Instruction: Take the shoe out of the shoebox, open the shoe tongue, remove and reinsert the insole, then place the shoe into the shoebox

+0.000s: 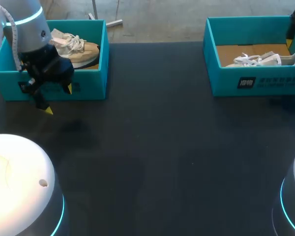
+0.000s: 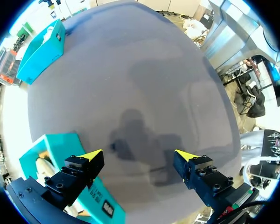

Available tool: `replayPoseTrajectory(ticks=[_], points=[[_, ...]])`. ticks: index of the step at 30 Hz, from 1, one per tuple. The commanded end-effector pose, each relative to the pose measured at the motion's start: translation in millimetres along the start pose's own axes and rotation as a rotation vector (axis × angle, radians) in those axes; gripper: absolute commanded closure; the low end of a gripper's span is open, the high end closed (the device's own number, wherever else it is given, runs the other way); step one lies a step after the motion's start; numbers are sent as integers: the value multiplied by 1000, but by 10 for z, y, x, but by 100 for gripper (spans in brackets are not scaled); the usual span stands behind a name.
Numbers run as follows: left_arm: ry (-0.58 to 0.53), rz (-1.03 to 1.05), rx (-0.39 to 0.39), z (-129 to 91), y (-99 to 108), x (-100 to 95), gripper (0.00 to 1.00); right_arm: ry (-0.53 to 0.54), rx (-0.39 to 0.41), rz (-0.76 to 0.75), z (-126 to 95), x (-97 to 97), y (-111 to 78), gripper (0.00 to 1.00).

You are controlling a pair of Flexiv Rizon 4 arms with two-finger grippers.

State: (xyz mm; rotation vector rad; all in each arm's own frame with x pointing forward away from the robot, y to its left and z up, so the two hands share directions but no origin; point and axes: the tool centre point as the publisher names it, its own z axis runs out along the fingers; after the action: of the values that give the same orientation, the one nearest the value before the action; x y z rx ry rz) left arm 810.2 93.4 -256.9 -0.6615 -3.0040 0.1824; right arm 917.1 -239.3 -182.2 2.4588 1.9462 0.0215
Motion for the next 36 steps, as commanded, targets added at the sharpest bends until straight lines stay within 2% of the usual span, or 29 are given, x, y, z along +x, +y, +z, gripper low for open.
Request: replayPoseTrajectory(ticks=[1,6,14,21,26,36], points=[[-8,64,-16,-144,119,-73,0,0,-2,0,2,-4,-4,0],[-33,162,-86,-274,326,-192,0,0,-2,0,2,-4,-4,0],[-20,324,-25,-390,905,-537,0,0,-2,0,2,-4,-4,0],[-16,453,-49,-511,1388,-877,0,0,-2,0,2,-4,-4,0],[18,689,-76,-674,1723,-1070,0,0,-2,0,2,-4,-4,0],[18,689,-76,-674,1723,-1070,0,0,-2,0,2,-4,-4,0]])
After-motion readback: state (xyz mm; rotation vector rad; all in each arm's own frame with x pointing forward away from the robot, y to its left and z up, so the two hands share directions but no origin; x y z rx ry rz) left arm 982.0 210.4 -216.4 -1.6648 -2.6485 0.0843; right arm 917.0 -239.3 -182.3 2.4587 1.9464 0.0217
